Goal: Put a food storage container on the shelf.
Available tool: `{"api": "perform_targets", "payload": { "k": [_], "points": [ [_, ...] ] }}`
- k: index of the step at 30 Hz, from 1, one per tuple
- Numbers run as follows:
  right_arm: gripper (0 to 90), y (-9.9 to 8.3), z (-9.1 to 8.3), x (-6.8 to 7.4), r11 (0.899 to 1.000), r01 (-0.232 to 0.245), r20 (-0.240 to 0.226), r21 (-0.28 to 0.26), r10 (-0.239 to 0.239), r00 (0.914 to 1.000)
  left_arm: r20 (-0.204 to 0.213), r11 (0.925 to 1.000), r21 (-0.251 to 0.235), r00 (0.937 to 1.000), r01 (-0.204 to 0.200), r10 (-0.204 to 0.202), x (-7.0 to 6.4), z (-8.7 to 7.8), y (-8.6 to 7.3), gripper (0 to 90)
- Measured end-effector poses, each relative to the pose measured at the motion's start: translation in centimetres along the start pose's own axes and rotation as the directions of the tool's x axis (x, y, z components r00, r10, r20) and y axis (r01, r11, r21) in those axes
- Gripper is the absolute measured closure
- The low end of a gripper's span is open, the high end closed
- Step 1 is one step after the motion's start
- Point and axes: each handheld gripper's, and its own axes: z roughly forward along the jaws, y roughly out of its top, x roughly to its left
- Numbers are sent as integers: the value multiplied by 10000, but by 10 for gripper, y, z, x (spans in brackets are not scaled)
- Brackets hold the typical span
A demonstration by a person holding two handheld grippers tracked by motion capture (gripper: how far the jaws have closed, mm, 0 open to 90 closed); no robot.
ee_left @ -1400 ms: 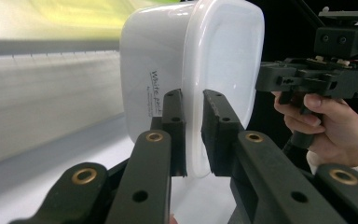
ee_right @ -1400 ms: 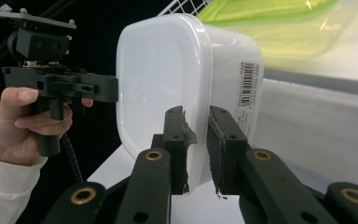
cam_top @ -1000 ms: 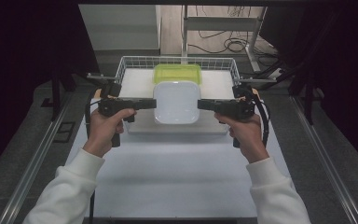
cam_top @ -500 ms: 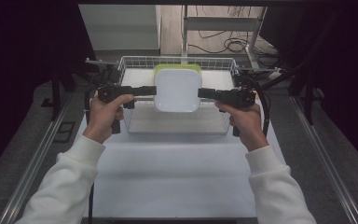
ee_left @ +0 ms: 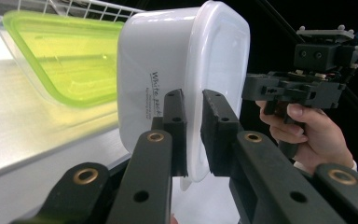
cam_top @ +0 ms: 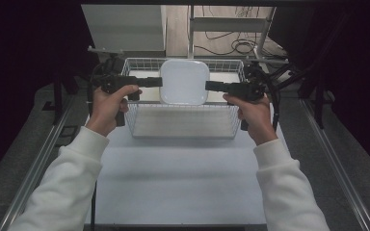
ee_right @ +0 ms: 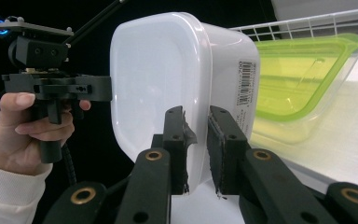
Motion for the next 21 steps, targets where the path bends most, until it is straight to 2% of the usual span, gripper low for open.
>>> {"api": "perform_targets", "payload": {
  "k": [4, 11, 21],
  "points": [
    [772, 8, 0, -1, 10000, -11, 7, -9, 11, 10000, -42, 9999, 16, 9999, -123, 123, -2, 1, 9, 811],
    [772, 27, 1, -2, 9999, 111, 128, -71, -110, 9999, -64, 10000, -56, 10000, -65, 65, 2, 5, 25, 810],
    [772, 45, 10, -18, 10000, -70, 259, -70, 71, 9996, -49, 9999, -21, 9999, 144, -144, 17, 18, 43, 809]
  ]
}}
